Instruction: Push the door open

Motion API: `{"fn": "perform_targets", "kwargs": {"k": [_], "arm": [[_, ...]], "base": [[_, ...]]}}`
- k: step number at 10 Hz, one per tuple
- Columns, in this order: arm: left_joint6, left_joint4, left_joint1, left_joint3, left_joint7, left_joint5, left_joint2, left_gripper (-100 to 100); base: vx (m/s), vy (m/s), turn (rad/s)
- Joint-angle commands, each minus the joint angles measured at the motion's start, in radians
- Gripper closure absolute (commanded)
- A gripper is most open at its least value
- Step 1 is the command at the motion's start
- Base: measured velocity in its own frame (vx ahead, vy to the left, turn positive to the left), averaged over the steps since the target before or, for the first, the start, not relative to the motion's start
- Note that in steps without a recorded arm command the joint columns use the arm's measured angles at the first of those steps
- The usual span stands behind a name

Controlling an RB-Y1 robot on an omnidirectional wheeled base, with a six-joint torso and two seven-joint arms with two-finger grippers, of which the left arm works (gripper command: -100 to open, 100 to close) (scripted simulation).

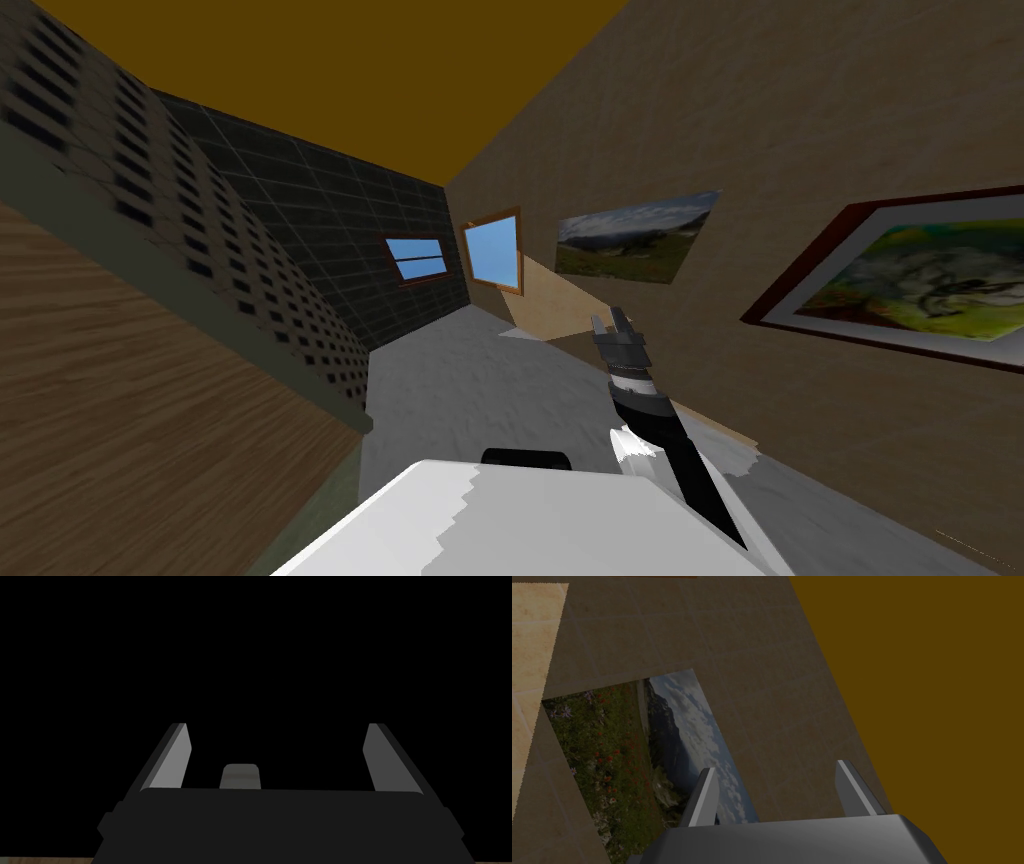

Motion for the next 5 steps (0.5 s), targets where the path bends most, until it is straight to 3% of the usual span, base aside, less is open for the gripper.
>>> {"fn": "perform_targets", "kwargs": {"k": [1, 5], "arm": [[-0.006, 0.005, 0.009, 0.003, 0.002, 0.000, 0.008, -100], [-0.010, 0.006, 0.006, 0.000, 0.000, 0.001, 0.028, -100]], "base": [[-0.225, 0.003, 0.004], [-0.228, 0.019, -0.002]]}}
